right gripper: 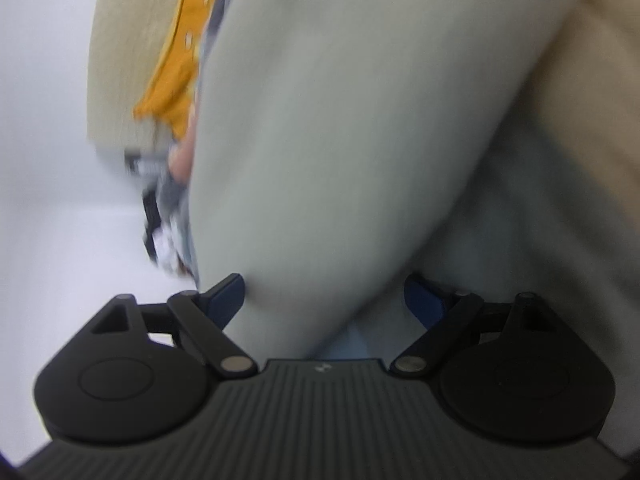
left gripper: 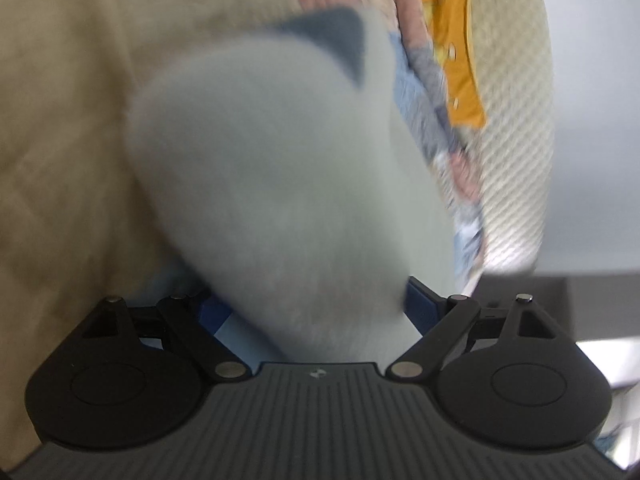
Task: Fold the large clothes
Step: 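Grasp the blanket edge with both grippers and fold it over again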
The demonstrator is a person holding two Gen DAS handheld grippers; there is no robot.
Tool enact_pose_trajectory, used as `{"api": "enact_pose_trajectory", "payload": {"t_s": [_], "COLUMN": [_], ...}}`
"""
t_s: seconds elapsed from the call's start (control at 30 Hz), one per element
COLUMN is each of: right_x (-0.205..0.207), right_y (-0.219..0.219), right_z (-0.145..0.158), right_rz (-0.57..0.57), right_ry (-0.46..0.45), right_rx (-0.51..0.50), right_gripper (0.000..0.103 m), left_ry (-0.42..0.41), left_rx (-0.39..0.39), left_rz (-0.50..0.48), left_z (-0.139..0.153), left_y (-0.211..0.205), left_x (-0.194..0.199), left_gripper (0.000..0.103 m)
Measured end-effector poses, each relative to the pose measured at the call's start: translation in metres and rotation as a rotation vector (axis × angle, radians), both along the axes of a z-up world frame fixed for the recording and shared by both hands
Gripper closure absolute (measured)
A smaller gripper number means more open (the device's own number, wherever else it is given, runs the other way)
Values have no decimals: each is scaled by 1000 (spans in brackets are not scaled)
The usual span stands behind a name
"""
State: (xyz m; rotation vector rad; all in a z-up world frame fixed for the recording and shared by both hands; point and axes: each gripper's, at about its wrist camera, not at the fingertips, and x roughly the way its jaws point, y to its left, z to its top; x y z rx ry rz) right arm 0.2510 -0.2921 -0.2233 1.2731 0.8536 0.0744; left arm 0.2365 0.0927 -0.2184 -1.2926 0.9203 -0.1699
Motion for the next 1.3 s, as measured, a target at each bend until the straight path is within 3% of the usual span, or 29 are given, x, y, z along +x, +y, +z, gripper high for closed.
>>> {"api": "enact_pose_trajectory", "payload": {"t_s": [0.2,0.37,0.47,0.53,0.7,0.8,1.1,1.3], "right_x": [-13,-9,-7,-7,-21,-25,-55,-70], "right_y": [-34,-52,-52,-55,-66,-67,-67,-95], "right_z": [6,-5,-10,-11,-13,-9,41,83], "right_rz": [-286,-391,-410,-404,-400,-399,-345,-357], "right_ry": [-19,-6,-28,-30,-66,-100,-231,-327], "right_rx": [4,8,10,-19,-35,-39,-140,-134], "right_gripper": [15,15,17,32,49,56,58,58], "left_ry": [-3,4,-42,-63,-118,-164,-223,-301], "left_rx": [-74,-34,-6,25,122,171,159,150], "left_rz": [132,148,138,129,96,79,20,-52], "left_z": [-10,-7,-3,0,19,34,77,122], "left_y": [22,22,24,25,21,18,19,-8], "left_x": [2,17,24,27,31,27,2,-1], "left_gripper": [13,14,16,26,48,55,56,56]}}
